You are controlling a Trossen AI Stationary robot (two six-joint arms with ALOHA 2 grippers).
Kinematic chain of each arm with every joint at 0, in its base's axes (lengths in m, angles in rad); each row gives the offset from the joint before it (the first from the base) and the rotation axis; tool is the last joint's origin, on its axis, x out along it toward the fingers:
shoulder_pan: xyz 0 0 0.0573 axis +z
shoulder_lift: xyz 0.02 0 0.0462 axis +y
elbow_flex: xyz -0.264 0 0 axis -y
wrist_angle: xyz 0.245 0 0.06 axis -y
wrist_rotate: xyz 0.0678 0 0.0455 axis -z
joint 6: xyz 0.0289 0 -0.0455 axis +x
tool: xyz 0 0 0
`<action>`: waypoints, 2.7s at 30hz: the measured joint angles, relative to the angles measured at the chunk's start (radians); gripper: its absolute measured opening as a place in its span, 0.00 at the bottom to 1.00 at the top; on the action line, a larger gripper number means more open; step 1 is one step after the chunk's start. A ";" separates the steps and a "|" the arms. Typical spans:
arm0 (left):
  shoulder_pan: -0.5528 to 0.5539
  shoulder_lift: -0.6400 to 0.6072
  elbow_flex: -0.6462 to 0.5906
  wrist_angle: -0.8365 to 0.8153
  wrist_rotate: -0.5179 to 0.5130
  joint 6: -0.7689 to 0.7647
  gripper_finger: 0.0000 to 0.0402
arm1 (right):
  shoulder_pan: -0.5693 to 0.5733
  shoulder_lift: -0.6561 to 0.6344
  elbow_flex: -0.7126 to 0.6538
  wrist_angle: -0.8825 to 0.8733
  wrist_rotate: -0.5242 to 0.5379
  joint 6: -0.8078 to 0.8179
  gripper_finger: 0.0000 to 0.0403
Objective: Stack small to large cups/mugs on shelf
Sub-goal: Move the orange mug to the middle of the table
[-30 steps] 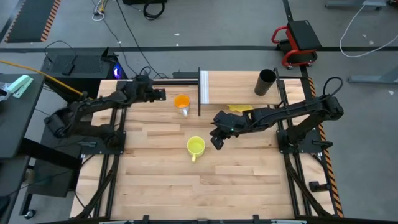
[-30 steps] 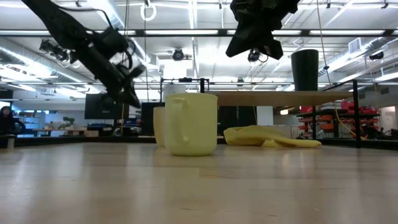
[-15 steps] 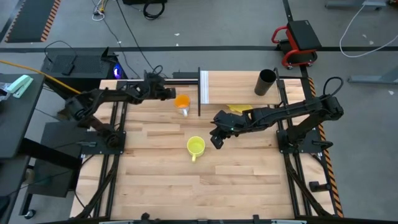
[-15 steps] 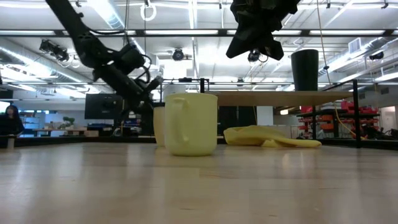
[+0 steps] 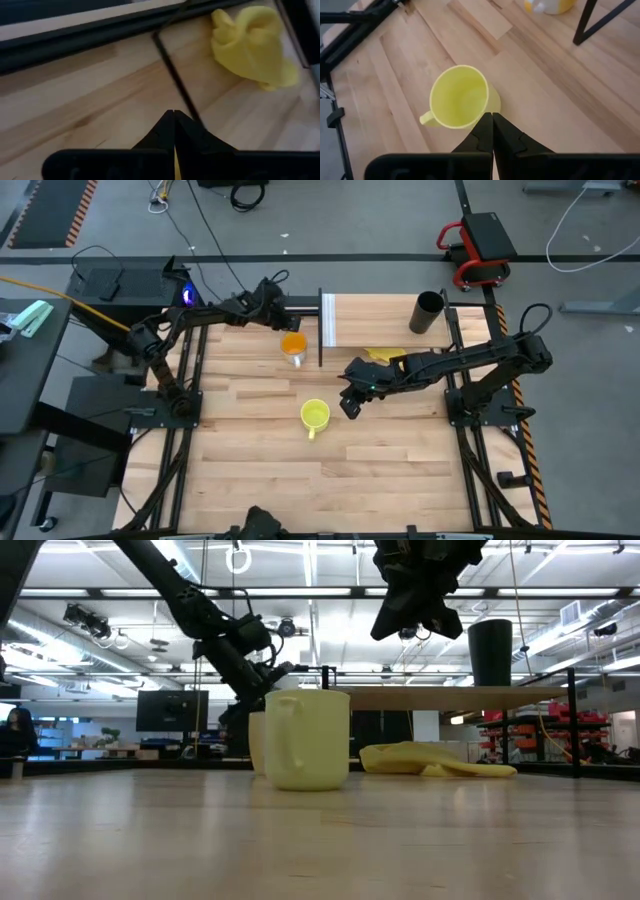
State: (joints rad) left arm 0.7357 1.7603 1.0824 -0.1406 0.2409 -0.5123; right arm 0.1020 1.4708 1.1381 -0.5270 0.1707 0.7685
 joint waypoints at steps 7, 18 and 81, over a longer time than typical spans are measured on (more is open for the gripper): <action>0.002 0.000 0.019 -0.062 0.041 0.034 0.06 | -0.002 0.000 0.000 -0.012 0.000 -0.011 0.01; 0.054 0.001 0.019 -0.124 0.259 0.074 0.02 | -0.002 0.000 0.000 -0.011 -0.016 -0.012 0.01; -0.155 0.000 0.018 -0.217 0.177 0.025 0.06 | -0.100 0.248 -0.109 0.453 0.043 0.070 0.15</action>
State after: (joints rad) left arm 0.5809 1.7607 1.1000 -0.3580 0.4183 -0.4869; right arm 0.0017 1.7187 1.0295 -0.0743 0.2133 0.8386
